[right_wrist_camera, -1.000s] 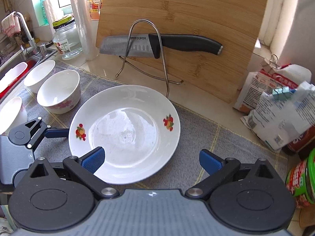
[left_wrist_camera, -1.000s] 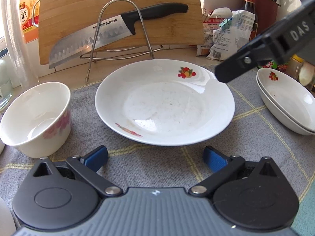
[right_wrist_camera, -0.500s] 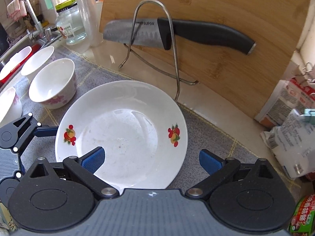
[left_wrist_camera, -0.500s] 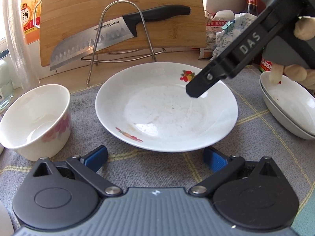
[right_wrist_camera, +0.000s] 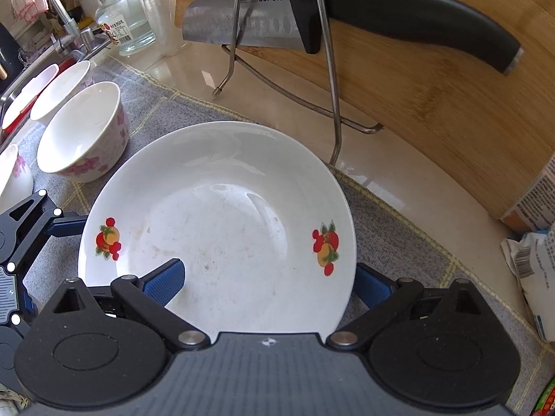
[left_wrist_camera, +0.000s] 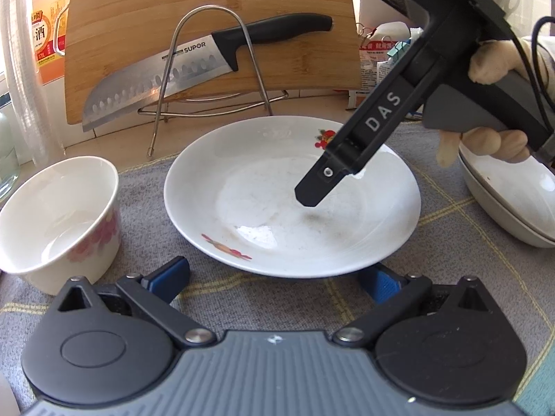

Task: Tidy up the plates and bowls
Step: 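Grip the plate rim with the right tool while the left tool grips the opposite rim, then lift the plate with both tools and carry it toward the plate stack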

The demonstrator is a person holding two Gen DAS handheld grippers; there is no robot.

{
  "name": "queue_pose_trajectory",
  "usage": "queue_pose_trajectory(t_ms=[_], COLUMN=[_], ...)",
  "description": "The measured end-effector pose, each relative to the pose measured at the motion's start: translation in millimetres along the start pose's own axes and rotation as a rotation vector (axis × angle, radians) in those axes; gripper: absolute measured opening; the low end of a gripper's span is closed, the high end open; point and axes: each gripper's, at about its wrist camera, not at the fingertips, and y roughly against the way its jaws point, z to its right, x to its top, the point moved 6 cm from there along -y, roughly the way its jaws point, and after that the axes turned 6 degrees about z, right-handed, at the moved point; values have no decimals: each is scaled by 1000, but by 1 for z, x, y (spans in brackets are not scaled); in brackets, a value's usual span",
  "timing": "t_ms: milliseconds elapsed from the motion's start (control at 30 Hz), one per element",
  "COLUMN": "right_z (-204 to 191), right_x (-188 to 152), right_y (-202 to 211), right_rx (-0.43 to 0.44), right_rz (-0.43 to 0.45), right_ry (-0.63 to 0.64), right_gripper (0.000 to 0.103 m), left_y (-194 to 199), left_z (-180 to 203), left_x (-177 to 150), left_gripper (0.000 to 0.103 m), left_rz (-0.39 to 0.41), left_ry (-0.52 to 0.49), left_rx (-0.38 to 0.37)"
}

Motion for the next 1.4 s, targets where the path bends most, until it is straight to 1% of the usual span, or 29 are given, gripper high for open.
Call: queue_pose_trajectory(t_ms=[100,433,667,1033,1400], right_z=[-2,-1,-2,-3,-4], right_x=[3,12,13,21,28], right_y=[-2,-7,-7,-10,-14], right_rx=[5,26,50,88,112], right_rz=[-1,0,1,12,29], right_ry=[15,36,57,61,56], right_gripper=[103,103,103,103,103], left_y=[1,-1,-3,-1,-1], left_z=[0,-1,-1,-1,-1], left_x=[0,4,6,4,4], left_gripper=[103,103,102,102,102], left_rz=[4,-24,-21,-12,-9], left_ry=[-6,-35,-52,-65,-68], left_rx=[-5,-46,-77,-99,-103])
